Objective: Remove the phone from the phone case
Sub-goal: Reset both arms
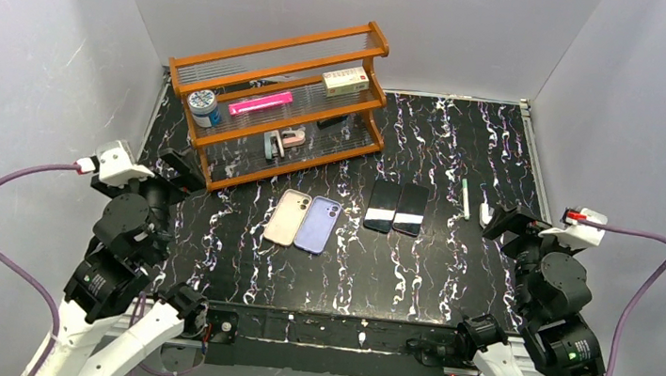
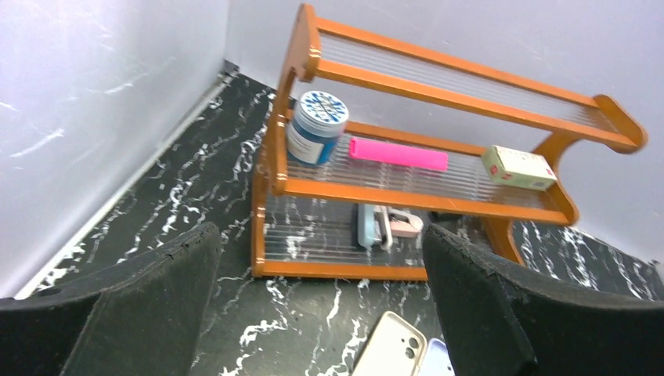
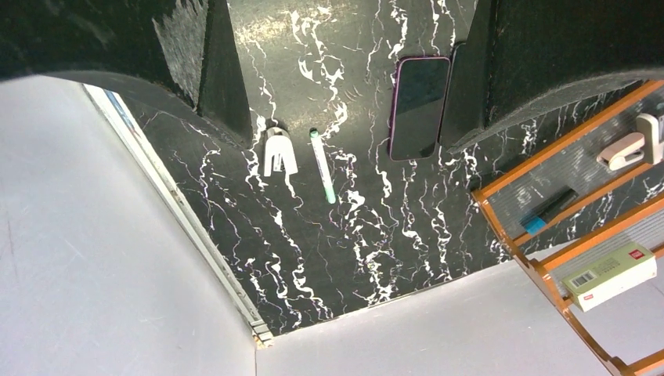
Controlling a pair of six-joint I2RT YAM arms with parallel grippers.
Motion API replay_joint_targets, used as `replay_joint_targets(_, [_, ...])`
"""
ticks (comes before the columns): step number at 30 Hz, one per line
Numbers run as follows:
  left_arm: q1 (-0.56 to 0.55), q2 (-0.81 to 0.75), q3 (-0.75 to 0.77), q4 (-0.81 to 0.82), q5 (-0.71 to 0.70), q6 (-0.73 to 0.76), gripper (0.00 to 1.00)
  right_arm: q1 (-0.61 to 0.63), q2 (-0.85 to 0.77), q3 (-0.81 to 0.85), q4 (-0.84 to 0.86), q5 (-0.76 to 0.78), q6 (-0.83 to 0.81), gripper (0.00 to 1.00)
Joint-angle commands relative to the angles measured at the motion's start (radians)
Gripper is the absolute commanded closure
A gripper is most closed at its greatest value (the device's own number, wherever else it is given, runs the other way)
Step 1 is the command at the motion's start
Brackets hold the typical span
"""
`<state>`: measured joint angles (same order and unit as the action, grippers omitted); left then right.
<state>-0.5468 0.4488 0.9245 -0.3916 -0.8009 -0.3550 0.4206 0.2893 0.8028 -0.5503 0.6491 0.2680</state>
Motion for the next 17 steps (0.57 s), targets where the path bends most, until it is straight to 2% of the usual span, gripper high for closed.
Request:
replay_joint_targets(1, [0.002,-0.007,-0.011,0.021,-0.126,0.066,0.02,-0.001,0.007,0.035,0.051,0.023,-0.029,0.01])
replay_joint_targets(8, [0.002,0.019,0.02,0.033,-0.12,0.06,0.02,-0.001,0.025,0.036,0.076,0.009,-0.018,0.01])
replay_joint_targets(17, [0.002,-0.011,-0.023,0.064,-0.105,0.061,0.02,0.0,0.038,0.022,0.105,-0.016,-0.002,0.01])
